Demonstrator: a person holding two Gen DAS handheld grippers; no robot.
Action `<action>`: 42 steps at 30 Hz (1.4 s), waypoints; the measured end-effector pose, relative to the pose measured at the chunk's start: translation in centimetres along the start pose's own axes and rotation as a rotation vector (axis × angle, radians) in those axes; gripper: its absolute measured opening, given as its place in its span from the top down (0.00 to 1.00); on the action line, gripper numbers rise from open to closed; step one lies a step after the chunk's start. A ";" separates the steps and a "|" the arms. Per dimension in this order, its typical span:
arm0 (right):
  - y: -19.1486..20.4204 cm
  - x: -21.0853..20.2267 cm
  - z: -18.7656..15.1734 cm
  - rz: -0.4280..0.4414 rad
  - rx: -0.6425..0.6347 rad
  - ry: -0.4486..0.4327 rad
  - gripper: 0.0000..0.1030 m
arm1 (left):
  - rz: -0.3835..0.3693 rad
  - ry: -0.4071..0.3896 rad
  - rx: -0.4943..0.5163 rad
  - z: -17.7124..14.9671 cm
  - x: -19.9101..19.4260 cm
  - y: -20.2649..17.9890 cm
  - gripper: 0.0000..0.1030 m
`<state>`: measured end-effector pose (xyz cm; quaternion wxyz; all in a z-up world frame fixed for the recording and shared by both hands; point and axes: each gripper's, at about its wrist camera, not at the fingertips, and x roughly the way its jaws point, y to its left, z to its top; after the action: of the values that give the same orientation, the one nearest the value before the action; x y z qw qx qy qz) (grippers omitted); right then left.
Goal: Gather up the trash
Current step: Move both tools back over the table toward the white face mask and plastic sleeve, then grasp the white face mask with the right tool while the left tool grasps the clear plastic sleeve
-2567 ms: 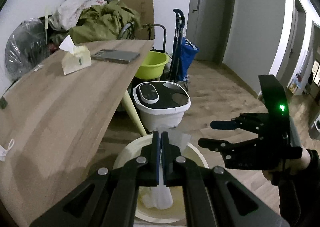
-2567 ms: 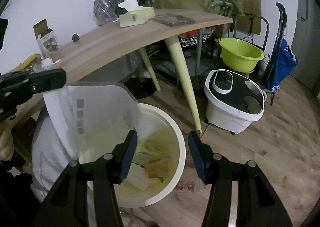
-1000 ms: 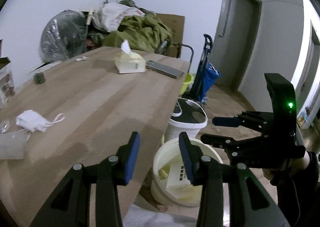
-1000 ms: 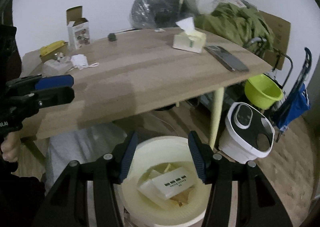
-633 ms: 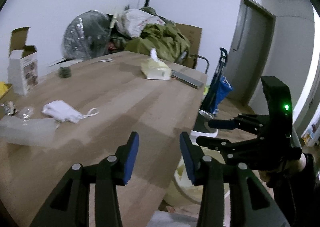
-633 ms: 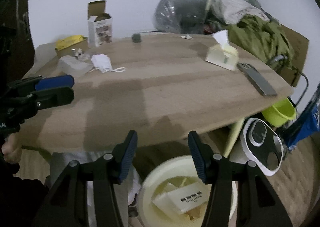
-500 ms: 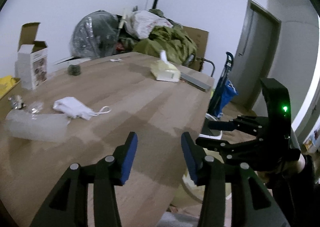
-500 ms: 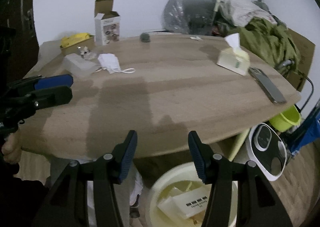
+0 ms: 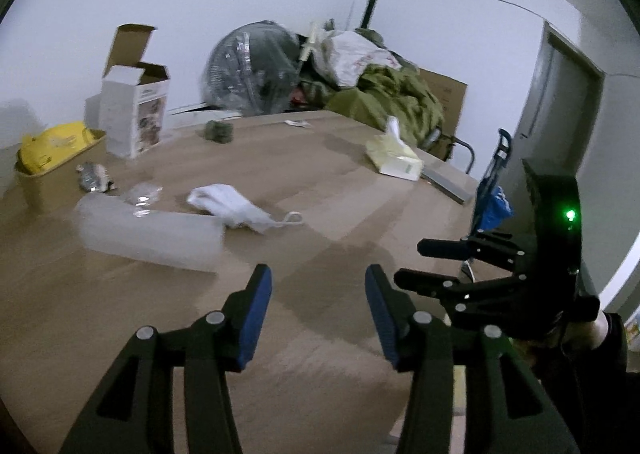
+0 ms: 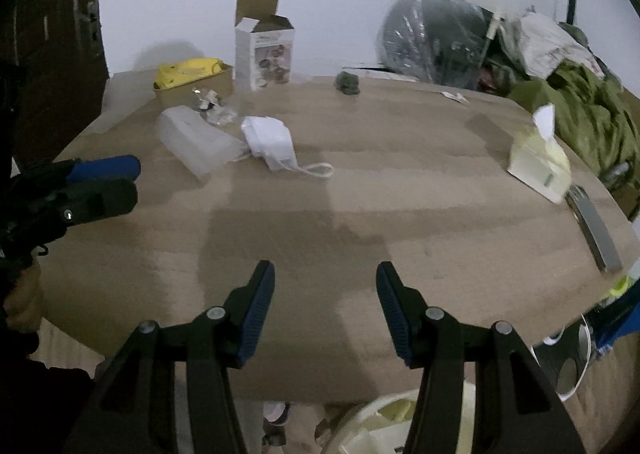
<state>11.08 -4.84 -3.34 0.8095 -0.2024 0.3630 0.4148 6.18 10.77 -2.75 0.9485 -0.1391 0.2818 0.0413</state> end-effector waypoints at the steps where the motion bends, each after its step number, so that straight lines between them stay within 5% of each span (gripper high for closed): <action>1: 0.1 0.2 0.2 0.004 -0.004 -0.001 0.51 | 0.008 0.001 -0.008 0.0 -0.1 0.3 0.52; 18: 1.4 6.0 6.9 0.098 -0.089 0.030 0.51 | 0.124 -0.039 -0.256 0.9 -0.5 7.9 0.38; 42: 3.3 15.2 14.2 0.206 -0.104 0.072 0.51 | 0.236 0.079 -0.420 2.5 3.4 14.3 0.27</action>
<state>20.29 14.02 -5.60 0.7372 -0.2206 0.3887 0.5067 8.11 25.13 -6.08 0.8757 -0.3006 0.3180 0.2040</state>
